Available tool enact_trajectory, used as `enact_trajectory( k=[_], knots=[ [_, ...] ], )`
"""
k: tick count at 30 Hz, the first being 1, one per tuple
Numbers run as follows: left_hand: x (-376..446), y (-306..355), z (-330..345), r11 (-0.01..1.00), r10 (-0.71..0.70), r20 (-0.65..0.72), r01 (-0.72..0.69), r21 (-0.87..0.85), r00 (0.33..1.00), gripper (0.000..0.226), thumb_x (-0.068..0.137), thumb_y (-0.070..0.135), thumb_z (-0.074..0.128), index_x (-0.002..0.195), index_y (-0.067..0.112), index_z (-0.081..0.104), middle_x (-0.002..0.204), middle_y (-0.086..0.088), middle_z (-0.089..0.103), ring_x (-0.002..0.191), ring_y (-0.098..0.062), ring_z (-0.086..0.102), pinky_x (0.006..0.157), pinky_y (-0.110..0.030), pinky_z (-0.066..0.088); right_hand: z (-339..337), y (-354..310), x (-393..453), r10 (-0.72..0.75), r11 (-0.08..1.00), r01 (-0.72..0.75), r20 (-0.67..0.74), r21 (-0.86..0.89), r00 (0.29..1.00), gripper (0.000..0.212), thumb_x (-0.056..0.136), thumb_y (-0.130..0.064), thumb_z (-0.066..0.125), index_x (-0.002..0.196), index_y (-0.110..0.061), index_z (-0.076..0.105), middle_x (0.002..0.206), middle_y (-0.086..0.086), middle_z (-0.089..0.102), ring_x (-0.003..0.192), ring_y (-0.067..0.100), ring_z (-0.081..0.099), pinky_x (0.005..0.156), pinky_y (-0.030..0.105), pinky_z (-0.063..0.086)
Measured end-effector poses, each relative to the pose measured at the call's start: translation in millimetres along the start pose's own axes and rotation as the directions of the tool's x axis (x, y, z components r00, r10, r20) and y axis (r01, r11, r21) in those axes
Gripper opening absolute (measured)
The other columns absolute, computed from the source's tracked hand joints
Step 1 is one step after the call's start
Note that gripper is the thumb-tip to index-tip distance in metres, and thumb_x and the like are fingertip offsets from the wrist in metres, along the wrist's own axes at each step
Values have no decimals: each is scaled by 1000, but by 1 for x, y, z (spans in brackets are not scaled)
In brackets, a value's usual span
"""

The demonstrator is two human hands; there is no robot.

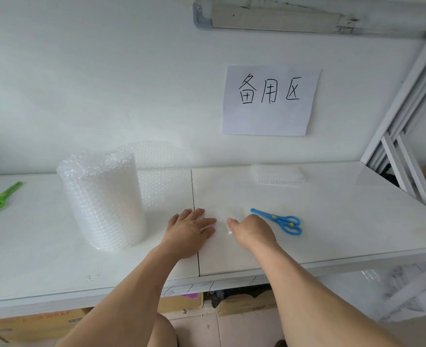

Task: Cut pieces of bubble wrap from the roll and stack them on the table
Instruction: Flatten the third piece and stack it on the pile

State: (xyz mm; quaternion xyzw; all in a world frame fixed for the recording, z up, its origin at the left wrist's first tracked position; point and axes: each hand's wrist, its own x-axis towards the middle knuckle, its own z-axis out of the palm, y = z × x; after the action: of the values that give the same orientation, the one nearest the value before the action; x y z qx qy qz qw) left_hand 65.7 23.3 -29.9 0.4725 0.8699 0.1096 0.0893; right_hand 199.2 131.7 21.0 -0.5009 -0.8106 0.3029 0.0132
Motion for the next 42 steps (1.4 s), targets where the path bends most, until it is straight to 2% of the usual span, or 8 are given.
enact_trajectory(
  k=[4, 8, 13, 17, 21, 27, 37, 42],
  knots=[
    [-1, 0, 0, 1000, 16, -19, -17, -15, 1000, 42, 100, 54, 31, 141, 51, 41, 159, 14, 25, 148, -13, 14, 120, -40, 7, -2, 1, 4, 102, 925, -136, 114, 353, 988, 27, 88, -36, 61, 92, -10, 57, 76, 5, 58, 73, 24, 60, 83, 39, 56],
    [-4, 3, -3, 996, 53, -73, -58, -65, 996, 39, 100, 50, 39, 137, 45, 49, 155, 14, 34, 144, -11, 27, 117, -34, 15, -7, 3, 8, 82, 788, -168, 170, 593, 982, 11, 87, -10, 66, 84, -8, 56, 73, 9, 60, 61, 20, 61, 60, 31, 57],
    [9, 19, -20, 987, 162, -256, -155, 48, 953, 33, 100, 40, 45, 125, 30, 64, 133, 11, 60, 113, -19, 61, 94, -29, 42, -35, 8, 16, -3, 858, 9, -13, 513, 1000, 19, 83, -2, 62, 76, -12, 47, 72, 11, 58, 58, 23, 60, 59, 33, 54],
    [36, 46, -43, 932, 330, -306, -258, 253, 893, 32, 100, 34, 40, 108, 22, 68, 112, 5, 69, 95, -24, 63, 81, -31, 42, -72, 19, 34, -18, 877, 94, -163, 471, 987, 17, 82, -6, 61, 74, -13, 47, 68, 11, 60, 58, 24, 60, 62, 37, 55],
    [73, 75, -60, 908, 378, -314, -282, 311, 871, 33, 100, 32, 36, 105, 19, 66, 107, 3, 67, 92, -24, 60, 79, -31, 41, -101, 32, 61, 55, 772, 114, -243, 626, 968, 23, 85, -10, 63, 104, -9, 51, 83, 6, 58, 53, 15, 62, 54, 30, 53],
    [137, 108, -67, 904, 385, -304, -289, 317, 871, 33, 101, 34, 37, 114, 22, 65, 116, 3, 66, 100, -24, 60, 82, -32, 43, -123, 45, 120, 133, 680, 145, -316, 718, 940, 29, 85, -14, 62, 110, -13, 46, 82, -4, 54, 60, 13, 64, 77, 40, 57],
    [230, 131, -47, 950, 288, -180, -256, 181, 941, 46, 101, 48, 39, 143, 30, 44, 148, 8, 45, 128, -20, 48, 100, -33, 37, -128, 54, 228, 85, 796, 133, -327, 591, 941, 27, 86, -20, 63, 106, -15, 46, 96, 3, 63, 79, 21, 71, 77, 37, 56],
    [243, 129, -19, 953, 266, -49, -255, 163, 963, 59, 95, 64, 38, 145, 34, 40, 152, 9, 39, 135, -19, 41, 109, -34, 31, -116, 65, 240, 22, 981, 47, -350, 186, 936, 34, 87, -31, 60, 115, -15, 49, 104, 1, 58, 96, 27, 61, 71, 30, 40]
  ],
)
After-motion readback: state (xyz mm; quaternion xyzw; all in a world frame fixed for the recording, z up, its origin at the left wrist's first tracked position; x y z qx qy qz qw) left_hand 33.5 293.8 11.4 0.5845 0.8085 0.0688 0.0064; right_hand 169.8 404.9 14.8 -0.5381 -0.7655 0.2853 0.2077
